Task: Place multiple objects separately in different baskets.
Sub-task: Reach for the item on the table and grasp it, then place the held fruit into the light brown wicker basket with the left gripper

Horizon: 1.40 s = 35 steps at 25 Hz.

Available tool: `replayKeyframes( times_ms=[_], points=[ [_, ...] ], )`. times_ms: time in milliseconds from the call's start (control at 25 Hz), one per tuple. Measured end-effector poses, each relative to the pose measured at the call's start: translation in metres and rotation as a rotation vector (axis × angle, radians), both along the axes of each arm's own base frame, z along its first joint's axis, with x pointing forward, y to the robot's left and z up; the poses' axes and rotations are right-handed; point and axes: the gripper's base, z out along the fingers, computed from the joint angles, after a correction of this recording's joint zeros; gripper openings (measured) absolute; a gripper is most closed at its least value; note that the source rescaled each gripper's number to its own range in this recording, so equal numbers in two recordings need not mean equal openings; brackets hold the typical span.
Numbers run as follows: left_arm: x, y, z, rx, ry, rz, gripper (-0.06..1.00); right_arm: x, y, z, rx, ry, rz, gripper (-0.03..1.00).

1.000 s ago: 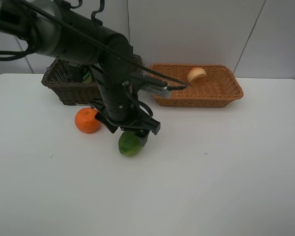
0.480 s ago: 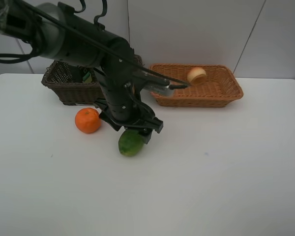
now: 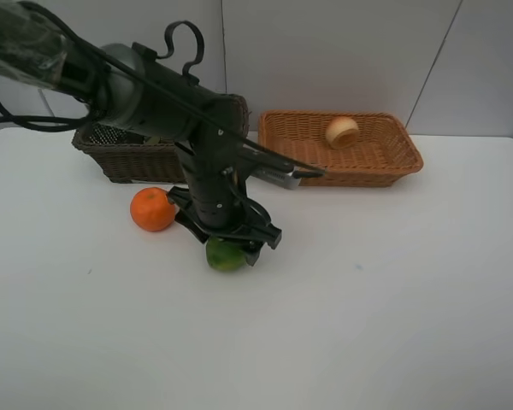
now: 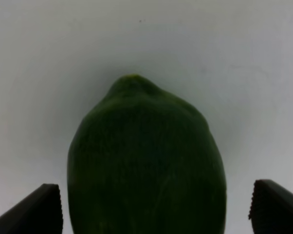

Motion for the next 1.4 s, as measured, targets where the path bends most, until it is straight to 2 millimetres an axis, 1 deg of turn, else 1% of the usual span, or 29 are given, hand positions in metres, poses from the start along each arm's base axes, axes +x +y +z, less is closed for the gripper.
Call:
replayKeyframes(
  times_ms=[400,800,840,880,960,1400],
  points=[
    [0.002,-0.002,-0.015,0.003,0.004,-0.002,0.99,0.000,0.000,0.000,0.000,0.000,0.000,0.95],
    [0.003,-0.002,-0.015,0.004,-0.014,-0.015,0.99,0.000,0.000,0.000,0.000,0.000,0.000,0.95],
    [0.003,-0.002,-0.015,0.005,-0.015,-0.016,0.97,0.000,0.000,0.000,0.000,0.000,0.000,0.95],
    [0.004,-0.002,-0.015,0.006,-0.016,-0.018,0.92,0.000,0.000,0.000,0.000,0.000,0.000,0.95],
    [0.004,-0.002,-0.015,0.007,-0.018,-0.020,0.76,0.000,0.000,0.000,0.000,0.000,0.000,0.95],
    [0.004,-0.001,-0.015,0.004,-0.015,0.021,0.77,0.000,0.000,0.000,0.000,0.000,0.000,0.95]
  ],
)
